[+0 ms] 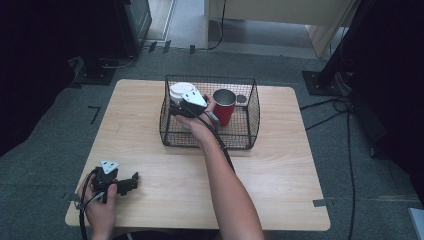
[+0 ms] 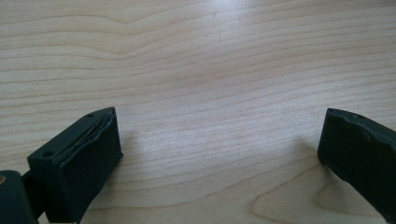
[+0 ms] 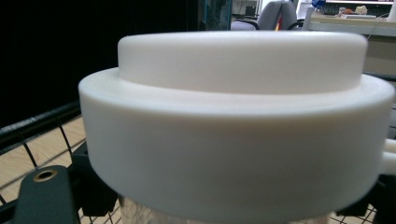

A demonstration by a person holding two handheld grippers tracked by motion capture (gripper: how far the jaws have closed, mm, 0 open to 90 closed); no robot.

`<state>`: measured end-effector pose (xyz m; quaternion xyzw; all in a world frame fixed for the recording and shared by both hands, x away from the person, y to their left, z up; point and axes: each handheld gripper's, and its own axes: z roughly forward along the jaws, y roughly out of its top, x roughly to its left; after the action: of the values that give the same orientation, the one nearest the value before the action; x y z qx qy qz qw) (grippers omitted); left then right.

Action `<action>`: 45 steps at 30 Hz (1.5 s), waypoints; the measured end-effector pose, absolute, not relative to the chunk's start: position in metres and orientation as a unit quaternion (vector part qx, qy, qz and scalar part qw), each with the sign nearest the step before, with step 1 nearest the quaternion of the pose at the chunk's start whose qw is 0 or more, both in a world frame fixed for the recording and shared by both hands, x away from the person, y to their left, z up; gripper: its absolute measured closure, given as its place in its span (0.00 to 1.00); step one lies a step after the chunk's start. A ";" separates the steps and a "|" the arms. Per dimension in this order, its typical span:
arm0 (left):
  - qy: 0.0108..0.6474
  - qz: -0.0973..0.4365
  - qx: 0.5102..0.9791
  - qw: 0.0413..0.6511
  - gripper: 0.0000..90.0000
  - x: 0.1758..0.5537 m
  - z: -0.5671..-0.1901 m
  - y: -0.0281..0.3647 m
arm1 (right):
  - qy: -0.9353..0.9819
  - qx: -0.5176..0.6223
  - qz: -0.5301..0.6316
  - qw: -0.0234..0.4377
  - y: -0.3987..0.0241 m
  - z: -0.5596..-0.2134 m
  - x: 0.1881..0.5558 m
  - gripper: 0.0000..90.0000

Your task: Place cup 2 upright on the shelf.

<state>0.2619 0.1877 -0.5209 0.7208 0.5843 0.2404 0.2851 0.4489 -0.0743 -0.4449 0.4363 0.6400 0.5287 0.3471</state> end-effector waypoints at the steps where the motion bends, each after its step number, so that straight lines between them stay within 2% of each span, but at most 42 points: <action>1: 0.584 0.240 0.721 0.285 0.00 0.262 -0.521 0.188 | 0.641 0.437 0.527 0.347 -0.075 -0.446 0.449 0.18; 16: 0.584 0.240 0.721 0.285 0.00 0.262 -0.521 0.188 | 0.663 0.418 0.522 0.336 -0.088 -0.446 0.442 0.17; 23: 0.584 0.241 0.721 0.285 0.00 0.262 -0.521 0.188 | 0.666 0.410 0.522 0.340 -0.096 -0.446 0.437 0.07; 31: 0.584 0.241 0.721 0.285 0.00 0.262 -0.521 0.188 | 0.672 0.381 0.539 0.337 -0.103 -0.443 0.434 0.04; 45: 0.584 0.241 0.721 0.285 0.00 0.262 -0.521 0.188 | 0.648 0.364 0.570 0.352 -0.106 -0.427 0.432 0.03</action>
<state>0.2620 0.1877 -0.5209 0.7207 0.5843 0.2406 0.2851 0.4320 -0.1062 -0.4268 0.3637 0.6478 0.5696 0.3515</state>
